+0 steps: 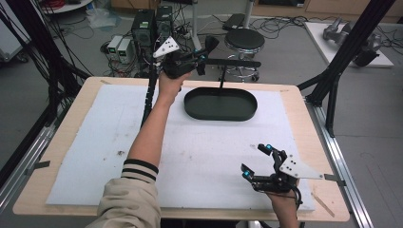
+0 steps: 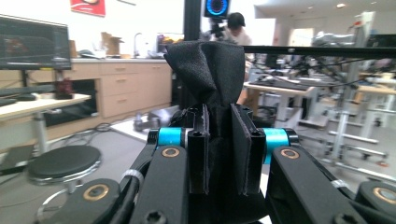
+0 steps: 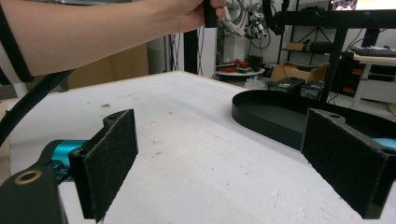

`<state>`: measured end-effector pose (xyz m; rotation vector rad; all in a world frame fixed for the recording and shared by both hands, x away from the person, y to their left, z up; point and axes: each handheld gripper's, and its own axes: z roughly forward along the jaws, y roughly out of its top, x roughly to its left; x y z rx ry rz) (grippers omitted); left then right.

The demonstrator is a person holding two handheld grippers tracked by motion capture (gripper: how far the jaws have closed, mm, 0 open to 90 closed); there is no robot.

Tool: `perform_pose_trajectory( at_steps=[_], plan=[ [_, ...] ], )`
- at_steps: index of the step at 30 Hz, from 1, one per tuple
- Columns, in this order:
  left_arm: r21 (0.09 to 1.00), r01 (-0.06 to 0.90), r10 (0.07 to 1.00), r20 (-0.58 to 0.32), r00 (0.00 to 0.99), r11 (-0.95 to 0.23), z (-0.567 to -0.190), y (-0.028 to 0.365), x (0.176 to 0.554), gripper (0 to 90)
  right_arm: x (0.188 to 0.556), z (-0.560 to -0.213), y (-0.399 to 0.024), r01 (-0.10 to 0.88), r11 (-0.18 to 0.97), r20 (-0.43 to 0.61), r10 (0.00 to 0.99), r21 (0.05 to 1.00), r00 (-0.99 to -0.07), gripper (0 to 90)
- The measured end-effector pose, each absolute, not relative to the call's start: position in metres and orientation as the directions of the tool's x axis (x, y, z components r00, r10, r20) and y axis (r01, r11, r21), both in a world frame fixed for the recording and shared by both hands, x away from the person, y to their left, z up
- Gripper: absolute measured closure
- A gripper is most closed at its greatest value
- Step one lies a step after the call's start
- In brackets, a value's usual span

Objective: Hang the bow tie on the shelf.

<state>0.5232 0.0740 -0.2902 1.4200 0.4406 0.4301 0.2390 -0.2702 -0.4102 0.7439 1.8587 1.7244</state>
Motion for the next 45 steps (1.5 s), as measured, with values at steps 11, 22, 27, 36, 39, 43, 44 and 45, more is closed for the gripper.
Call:
perform_pose_trajectory(
  at_steps=[11,22,27,36,39,43,44,45],
  plan=[
    [0.996,-0.072,0.628,0.027,0.777,0.046,-0.299,0.082,0.531,77.2,0.238,-0.410,-0.269,0.060,0.051,0.009,0.683,0.997,-0.730,10.3],
    [0.997,-0.048,0.719,-0.010,0.695,0.060,-0.321,0.093,0.533,49.6,0.234,-0.405,-0.273,0.043,0.037,0.006,0.684,0.998,-0.730,10.3],
    [0.996,-0.039,0.725,-0.034,0.688,0.084,-0.321,0.102,0.526,28.6,0.233,-0.403,-0.274,0.033,0.035,0.000,0.686,0.999,-0.728,10.3],
    [0.991,-0.090,0.704,-0.008,0.710,0.102,-0.312,0.135,0.484,18.0,0.231,-0.400,-0.274,0.013,0.040,-0.018,0.690,0.999,-0.723,10.3],
    [0.987,-0.114,0.715,0.001,0.699,0.110,-0.306,0.157,0.462,18.1,0.230,-0.399,-0.274,0.015,0.043,-0.019,0.691,0.999,-0.723,10.3],
    [0.985,-0.130,0.747,0.003,0.664,0.111,-0.302,0.193,0.427,18.0,0.228,-0.396,-0.274,0.007,0.047,-0.027,0.695,0.999,-0.719,10.3],
    [0.984,-0.139,0.756,0.005,0.654,0.113,-0.303,0.203,0.416,17.9,0.228,-0.395,-0.274,0.007,0.048,-0.028,0.694,0.999,-0.719,10.3],
    [0.983,-0.142,0.765,0.004,0.643,0.114,-0.304,0.213,0.406,17.9,0.228,-0.395,-0.274,0.003,0.052,-0.034,0.696,0.999,-0.717,10.3]
  ],
)
